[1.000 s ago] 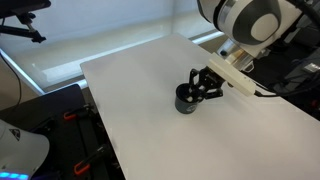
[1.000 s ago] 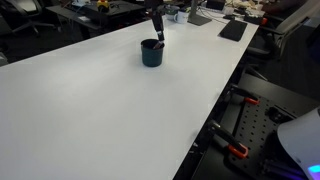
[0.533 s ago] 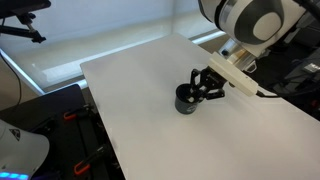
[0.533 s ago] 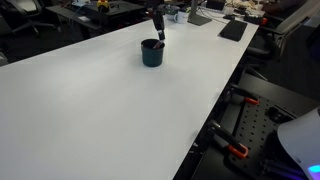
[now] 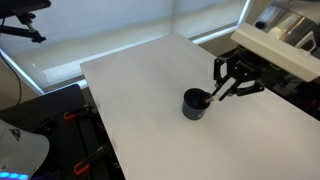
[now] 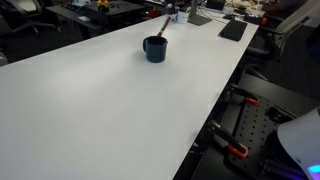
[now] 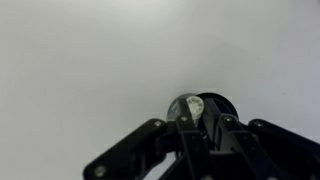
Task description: Remove the marker from the mug.
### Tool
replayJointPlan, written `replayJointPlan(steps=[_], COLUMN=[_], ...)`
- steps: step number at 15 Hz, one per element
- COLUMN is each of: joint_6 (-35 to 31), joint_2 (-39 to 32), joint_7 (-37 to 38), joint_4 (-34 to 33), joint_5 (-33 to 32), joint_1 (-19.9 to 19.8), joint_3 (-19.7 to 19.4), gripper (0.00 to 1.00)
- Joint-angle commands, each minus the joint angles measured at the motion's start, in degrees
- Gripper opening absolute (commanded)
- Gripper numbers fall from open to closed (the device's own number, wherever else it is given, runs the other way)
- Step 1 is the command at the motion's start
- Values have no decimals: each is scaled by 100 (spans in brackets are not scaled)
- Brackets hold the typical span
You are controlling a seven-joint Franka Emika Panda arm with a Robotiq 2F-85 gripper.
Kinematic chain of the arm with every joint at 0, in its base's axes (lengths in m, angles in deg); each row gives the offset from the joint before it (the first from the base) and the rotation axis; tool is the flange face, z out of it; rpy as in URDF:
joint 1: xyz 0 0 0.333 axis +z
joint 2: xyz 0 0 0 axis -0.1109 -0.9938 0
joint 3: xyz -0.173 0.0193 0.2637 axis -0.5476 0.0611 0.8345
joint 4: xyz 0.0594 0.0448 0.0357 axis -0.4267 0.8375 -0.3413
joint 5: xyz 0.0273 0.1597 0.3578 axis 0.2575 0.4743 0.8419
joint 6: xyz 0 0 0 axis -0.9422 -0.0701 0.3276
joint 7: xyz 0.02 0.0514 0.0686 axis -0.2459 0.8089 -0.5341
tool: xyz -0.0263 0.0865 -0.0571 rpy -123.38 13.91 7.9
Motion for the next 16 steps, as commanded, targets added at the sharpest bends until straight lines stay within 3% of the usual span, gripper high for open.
replayJointPlan(steps=[1, 9, 16], joint_6=[-197, -278, -688], joint_2=[548, 906, 1157], joint_7=[320, 766, 775], joint_4=[433, 792, 1632], joint_5=[-258, -666, -740], joint_1=[40, 48, -80], joint_3=[-123, -252, -384], gripper=[5, 5, 5])
